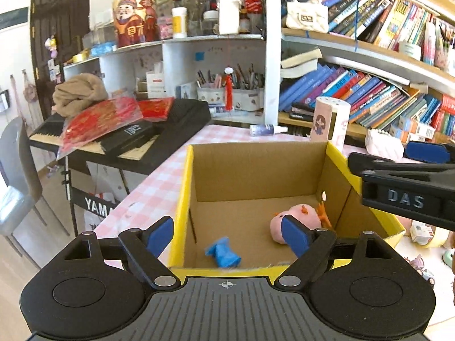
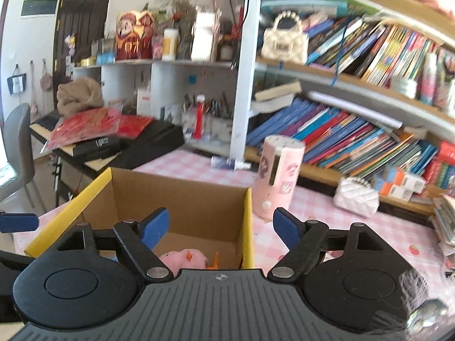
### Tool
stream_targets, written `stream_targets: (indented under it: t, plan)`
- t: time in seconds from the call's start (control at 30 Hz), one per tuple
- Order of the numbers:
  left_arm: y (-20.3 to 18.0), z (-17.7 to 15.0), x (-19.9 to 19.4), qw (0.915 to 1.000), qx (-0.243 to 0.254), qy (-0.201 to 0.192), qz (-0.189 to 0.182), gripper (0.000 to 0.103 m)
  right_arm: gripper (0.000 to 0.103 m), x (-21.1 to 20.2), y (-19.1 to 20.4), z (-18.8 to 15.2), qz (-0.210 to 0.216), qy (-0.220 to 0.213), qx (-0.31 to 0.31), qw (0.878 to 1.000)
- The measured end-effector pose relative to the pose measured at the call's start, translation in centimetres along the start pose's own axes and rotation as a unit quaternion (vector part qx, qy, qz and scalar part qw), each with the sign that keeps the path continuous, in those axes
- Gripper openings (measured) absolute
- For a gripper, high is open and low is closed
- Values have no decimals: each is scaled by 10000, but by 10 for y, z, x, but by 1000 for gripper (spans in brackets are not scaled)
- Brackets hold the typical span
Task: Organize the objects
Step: 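Open the left gripper dropping the blue figure while the right gripper releases the pig into the box, then move both grippers back toward the toys on the table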
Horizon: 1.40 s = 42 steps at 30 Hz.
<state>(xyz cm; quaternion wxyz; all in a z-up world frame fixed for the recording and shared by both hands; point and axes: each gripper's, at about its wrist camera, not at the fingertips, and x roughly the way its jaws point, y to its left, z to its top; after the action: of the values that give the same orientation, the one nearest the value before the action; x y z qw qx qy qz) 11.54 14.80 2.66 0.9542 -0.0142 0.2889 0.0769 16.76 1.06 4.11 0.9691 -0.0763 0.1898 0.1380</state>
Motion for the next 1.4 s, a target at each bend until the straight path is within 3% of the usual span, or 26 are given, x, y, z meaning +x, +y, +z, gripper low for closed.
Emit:
stream_targets:
  t: [0.17, 0.67, 0.87, 1.4]
  plan:
    - [10, -11, -15, 10000, -58, -16, 10, 85, 82, -23, 6, -12, -168, -51, 74, 9998]
    - [35, -72, -64, 9985, -130, 536, 23, 85, 82, -81, 54, -71, -290, 773, -81, 9966]
    - [35, -93, -80, 9971, -45, 752, -62, 85, 83, -106, 56, -90, -358, 1043, 123, 9938]
    - [-5, -111, -98, 9902, 724, 900, -783, 85, 85, -156, 30, -128, -1047, 1357, 792, 9820]
